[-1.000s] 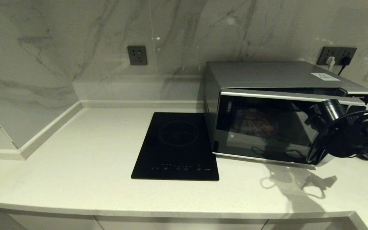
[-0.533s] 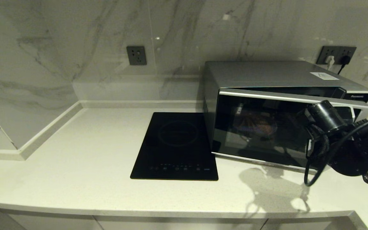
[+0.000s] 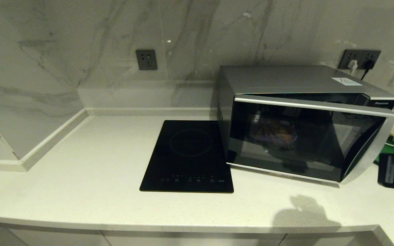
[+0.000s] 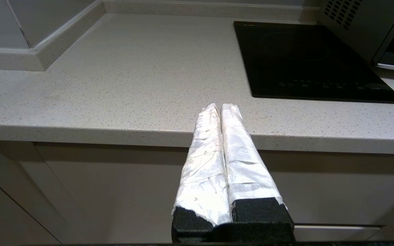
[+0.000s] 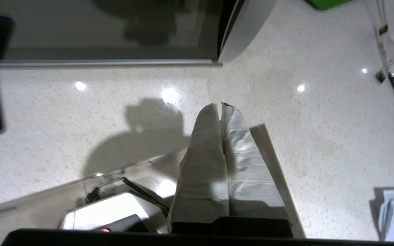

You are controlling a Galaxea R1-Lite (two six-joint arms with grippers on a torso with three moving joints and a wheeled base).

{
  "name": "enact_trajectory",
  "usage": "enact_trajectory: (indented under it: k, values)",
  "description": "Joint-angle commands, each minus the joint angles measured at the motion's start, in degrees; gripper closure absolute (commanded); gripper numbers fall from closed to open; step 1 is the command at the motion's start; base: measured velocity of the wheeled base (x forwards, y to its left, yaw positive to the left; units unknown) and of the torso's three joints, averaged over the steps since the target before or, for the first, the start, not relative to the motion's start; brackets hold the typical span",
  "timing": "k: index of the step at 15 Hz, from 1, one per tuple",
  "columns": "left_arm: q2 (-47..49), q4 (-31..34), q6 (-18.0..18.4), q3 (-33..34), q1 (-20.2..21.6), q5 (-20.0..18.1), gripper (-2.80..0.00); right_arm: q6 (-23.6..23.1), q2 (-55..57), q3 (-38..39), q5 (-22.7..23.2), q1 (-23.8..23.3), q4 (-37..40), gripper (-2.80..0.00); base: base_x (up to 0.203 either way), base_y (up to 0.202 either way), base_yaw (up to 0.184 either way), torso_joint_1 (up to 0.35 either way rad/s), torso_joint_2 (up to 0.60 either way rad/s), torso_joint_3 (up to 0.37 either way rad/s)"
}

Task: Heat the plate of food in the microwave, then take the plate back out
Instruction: Open the microwave oven

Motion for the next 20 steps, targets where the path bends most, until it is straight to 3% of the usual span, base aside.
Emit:
enact_trajectory:
  k: [1, 5, 8, 9, 10, 12, 15, 20]
  values:
    - [0.0, 0.0, 0.0, 0.0, 0.0, 0.0, 0.00, -0.6, -1.0, -8.4, 2.7, -1.3, 2.8, 0.00, 0.000, 0.000, 0.000, 0.000, 0.00, 0.000]
    - [0.0, 0.0, 0.0, 0.0, 0.0, 0.0, 0.00, -1.4, 12.2, -33.6, 11.0, -10.9, 12.0, 0.00, 0.000, 0.000, 0.000, 0.000, 0.00, 0.000]
    - [0.0, 0.0, 0.0, 0.0, 0.0, 0.0, 0.00, 2.2, 22.5, -48.6, 15.9, -17.3, 17.4, 0.00, 0.000, 0.000, 0.000, 0.000, 0.00, 0.000]
    - [0.0, 0.0, 0.0, 0.0, 0.0, 0.0, 0.00, 4.6, 24.2, -51.9, 20.1, -19.1, 18.9, 0.00, 0.000, 0.000, 0.000, 0.000, 0.00, 0.000]
    - [0.0, 0.0, 0.0, 0.0, 0.0, 0.0, 0.00, 6.4, 25.0, -53.2, 24.9, -20.8, 19.6, 0.00, 0.000, 0.000, 0.000, 0.000, 0.00, 0.000]
    - [0.0, 0.0, 0.0, 0.0, 0.0, 0.0, 0.00, 10.5, 26.9, -53.8, 29.6, -23.3, 19.8, 0.00, 0.000, 0.000, 0.000, 0.000, 0.00, 0.000]
    - [0.0, 0.0, 0.0, 0.0, 0.0, 0.0, 0.00, 12.3, 27.8, -53.9, 39.3, -27.1, 19.5, 0.00, 0.000, 0.000, 0.000, 0.000, 0.00, 0.000]
    - [0.0, 0.0, 0.0, 0.0, 0.0, 0.0, 0.00, 12.4, 29.8, -53.9, 41.2, -29.0, 15.5, 0.00, 0.000, 0.000, 0.000, 0.000, 0.00, 0.000]
